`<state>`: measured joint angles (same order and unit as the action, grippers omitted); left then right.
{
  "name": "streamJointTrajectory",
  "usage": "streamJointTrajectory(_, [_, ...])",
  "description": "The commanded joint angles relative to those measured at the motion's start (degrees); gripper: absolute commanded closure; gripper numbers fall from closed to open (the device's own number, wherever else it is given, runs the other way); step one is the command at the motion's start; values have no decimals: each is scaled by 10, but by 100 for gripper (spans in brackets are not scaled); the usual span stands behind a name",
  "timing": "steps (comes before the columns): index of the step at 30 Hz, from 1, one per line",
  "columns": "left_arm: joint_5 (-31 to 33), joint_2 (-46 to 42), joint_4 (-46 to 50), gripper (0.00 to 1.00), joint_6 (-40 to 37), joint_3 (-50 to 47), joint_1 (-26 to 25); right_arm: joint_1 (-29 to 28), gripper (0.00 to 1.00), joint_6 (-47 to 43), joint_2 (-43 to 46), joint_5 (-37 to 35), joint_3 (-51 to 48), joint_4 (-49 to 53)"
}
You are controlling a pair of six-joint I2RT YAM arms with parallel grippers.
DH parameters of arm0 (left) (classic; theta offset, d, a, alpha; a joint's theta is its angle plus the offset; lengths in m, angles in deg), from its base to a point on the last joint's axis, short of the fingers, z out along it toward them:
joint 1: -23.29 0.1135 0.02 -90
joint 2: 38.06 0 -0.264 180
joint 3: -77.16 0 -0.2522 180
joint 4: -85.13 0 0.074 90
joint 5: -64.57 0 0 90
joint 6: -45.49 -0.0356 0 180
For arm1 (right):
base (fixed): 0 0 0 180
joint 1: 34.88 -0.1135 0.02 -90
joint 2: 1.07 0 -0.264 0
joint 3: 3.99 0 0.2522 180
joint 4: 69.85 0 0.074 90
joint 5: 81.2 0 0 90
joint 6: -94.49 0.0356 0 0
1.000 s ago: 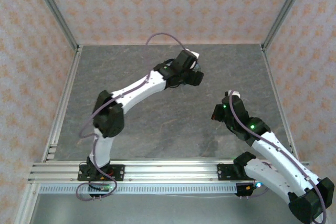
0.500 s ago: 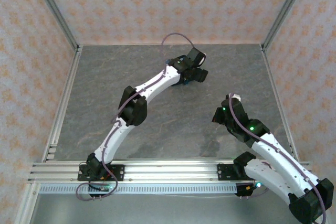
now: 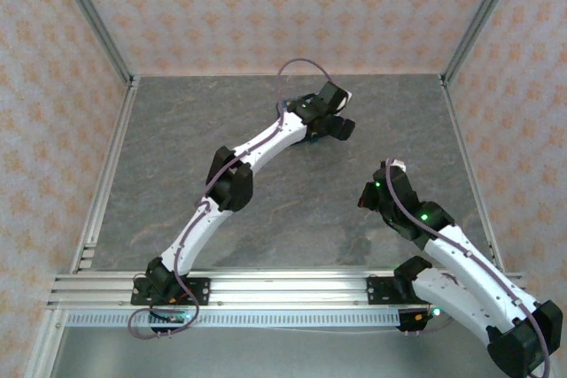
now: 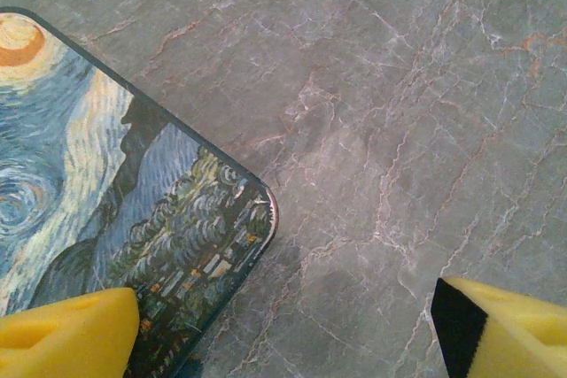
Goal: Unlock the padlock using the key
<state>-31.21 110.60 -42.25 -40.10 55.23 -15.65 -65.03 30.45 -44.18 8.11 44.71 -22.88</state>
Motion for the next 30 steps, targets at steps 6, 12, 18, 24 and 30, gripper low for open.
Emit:
streamJointTrajectory(6, [8,12,47,12,-34,21,1,2,100,3,-1,-18,8,25])
streamJointTrajectory(12, [5,-26,61,14,-36,-27,2,3,100,1,-2,-11,14,39])
streamJointTrajectory(18, [-22,-126,-23,15,-13,-189,1,16,100,-7,-2,37,10,24])
streamJointTrajectory(24, [-38,-196,-61,17,2,-307,-6,35,100,-11,-1,69,9,20])
streamJointTrajectory(30, [-40,-273,-109,17,17,-428,-18,50,100,-10,0,80,11,29])
